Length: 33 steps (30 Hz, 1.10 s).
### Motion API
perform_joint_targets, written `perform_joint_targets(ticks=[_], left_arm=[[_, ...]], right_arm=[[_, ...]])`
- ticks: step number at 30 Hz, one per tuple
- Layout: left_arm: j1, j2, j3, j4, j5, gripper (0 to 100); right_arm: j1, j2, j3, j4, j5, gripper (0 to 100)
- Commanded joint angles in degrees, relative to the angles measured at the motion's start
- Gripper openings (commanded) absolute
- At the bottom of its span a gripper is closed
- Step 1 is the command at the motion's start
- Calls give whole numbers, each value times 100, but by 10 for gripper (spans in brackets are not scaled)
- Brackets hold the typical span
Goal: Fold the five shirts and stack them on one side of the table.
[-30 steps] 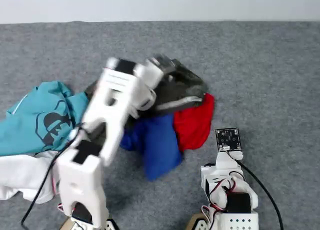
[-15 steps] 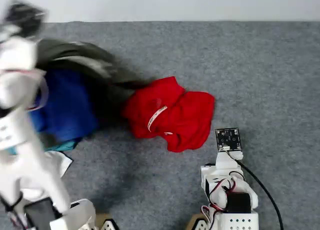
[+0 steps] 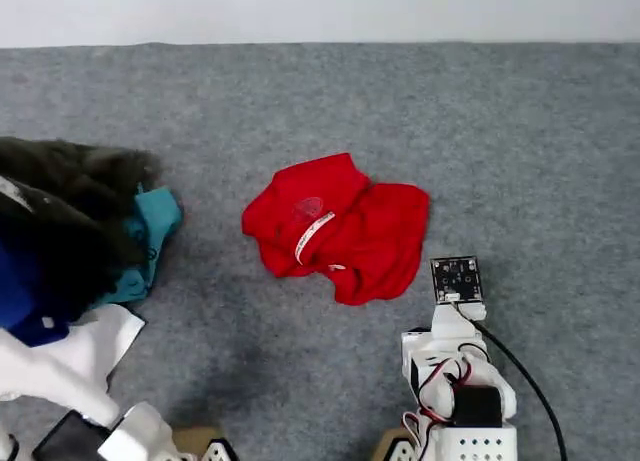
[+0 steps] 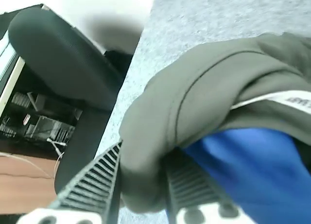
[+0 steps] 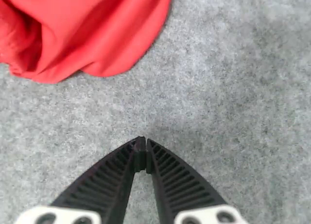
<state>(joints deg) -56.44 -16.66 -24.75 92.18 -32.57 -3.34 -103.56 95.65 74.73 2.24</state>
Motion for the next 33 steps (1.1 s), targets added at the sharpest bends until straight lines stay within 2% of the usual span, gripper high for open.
perform_joint_targets(ticks=[1,4,7,11,15,20,25,28,33], left_arm=[[-88,-264,-48,-193,-158,9],[-273,-264,48,-237,-985,36],[-738,-264,251,-519,-1512,128],[-1424,-264,822,-1301,-1512,246],[-1758,-273,1191,-2391,-1407,265],[-1767,-316,1200,-3033,-273,265],[-1591,-396,971,-2426,352,265],[-1451,-774,804,-1556,360,265],[-624,-1846,796,-97,360,265]], right_arm=[[-4,-31,79,31,53,9],[-4,-31,79,31,53,9],[-4,-31,79,31,53,9],[-4,-31,79,31,53,9],[-4,-31,79,31,53,9],[-4,-31,79,31,53,9],[-4,-31,79,31,53,9],[-4,-31,79,31,53,9],[-4,-31,79,31,53,9]])
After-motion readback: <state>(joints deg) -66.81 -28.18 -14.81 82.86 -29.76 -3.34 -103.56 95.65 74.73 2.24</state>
